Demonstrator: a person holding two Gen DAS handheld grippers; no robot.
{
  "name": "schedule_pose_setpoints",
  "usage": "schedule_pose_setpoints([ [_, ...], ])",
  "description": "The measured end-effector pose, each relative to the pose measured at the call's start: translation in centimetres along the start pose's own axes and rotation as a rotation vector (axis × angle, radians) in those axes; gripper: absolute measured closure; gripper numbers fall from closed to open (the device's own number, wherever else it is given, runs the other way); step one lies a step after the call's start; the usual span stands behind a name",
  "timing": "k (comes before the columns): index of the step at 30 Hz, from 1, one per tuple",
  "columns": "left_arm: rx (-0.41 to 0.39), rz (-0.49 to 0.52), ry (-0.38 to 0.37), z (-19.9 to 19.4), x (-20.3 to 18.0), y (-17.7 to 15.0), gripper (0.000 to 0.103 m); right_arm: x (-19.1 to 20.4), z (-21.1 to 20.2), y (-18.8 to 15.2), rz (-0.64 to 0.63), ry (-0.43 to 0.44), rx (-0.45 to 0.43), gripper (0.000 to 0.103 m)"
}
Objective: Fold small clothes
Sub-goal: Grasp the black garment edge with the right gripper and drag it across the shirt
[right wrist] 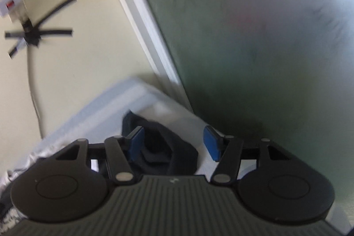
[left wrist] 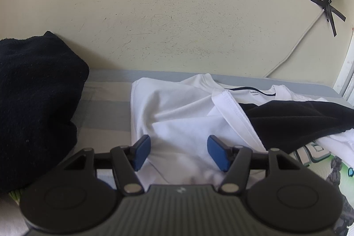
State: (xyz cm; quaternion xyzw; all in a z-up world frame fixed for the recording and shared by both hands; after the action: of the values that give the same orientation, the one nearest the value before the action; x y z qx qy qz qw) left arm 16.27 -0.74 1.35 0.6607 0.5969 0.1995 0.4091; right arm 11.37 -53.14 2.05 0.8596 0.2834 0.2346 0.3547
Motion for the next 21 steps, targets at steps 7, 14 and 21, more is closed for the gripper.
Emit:
schedule_pose_setpoints([
  [7,-0.015,-0.013,-0.031,-0.4,0.3,0.1,0.045,1.7,-1.8,3.6,0.147,0.069,-0.119,0.091],
  [14,-0.139,-0.171,-0.163,-3.2,3.0,1.6,0.044,15.5,-12.0,7.4,-0.009,0.431,-0.277,0.091],
  [21,-0.188,-0.234,-0.2,-4.3,5.1,2.1,0.041,33.2,-15.4,-6.5,-0.485,0.775,-0.059,0.083],
])
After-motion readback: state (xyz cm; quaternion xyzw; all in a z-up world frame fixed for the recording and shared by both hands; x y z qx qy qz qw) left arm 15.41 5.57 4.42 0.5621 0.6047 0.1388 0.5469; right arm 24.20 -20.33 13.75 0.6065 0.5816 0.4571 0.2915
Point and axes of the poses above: each gripper's, at about its wrist camera, not at the fingertips, and z roughly the way its jaws point, x to its left, y to its top, the point moved 3 cm from there along z, roughly the way its jaws point, and after that the axes turned 12 degrees about -y, right-handed, at the moved point
